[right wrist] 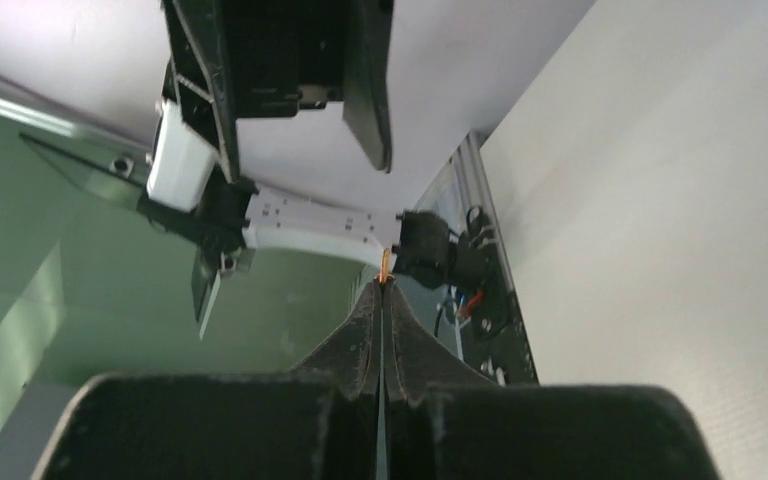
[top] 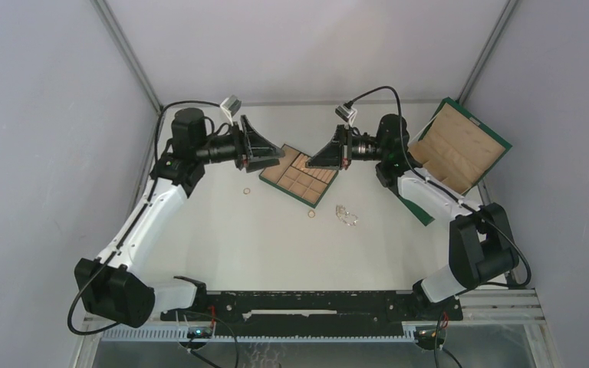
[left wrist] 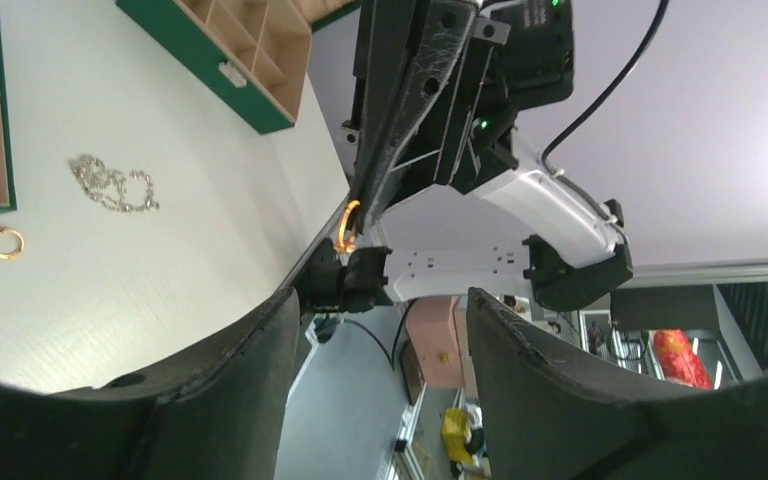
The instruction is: Organize the mixed jewelry
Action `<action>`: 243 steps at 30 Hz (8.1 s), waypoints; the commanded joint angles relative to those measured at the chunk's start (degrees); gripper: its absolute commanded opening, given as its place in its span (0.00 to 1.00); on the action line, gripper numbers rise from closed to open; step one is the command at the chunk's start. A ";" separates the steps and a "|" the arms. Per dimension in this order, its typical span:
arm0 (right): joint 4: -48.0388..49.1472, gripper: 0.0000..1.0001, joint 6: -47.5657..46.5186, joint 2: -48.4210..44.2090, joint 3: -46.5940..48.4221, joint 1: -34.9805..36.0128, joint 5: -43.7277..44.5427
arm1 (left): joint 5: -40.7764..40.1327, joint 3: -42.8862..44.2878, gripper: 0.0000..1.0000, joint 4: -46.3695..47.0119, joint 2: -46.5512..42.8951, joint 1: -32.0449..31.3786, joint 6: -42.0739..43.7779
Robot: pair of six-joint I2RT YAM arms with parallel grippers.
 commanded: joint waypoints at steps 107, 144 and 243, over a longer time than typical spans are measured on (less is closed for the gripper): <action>34.59 0.58 -142.89 -3.06 -18.97 53.51 105.78 | -2.97 11.83 0.00 -28.42 13.03 -1.09 0.61; 45.95 0.44 -151.07 5.33 -19.26 52.27 98.94 | 1.70 12.18 0.00 -23.10 13.20 -1.06 6.51; -68.88 0.00 -57.58 -1.28 24.15 16.18 57.15 | -18.96 15.01 0.84 -29.59 9.64 4.98 18.43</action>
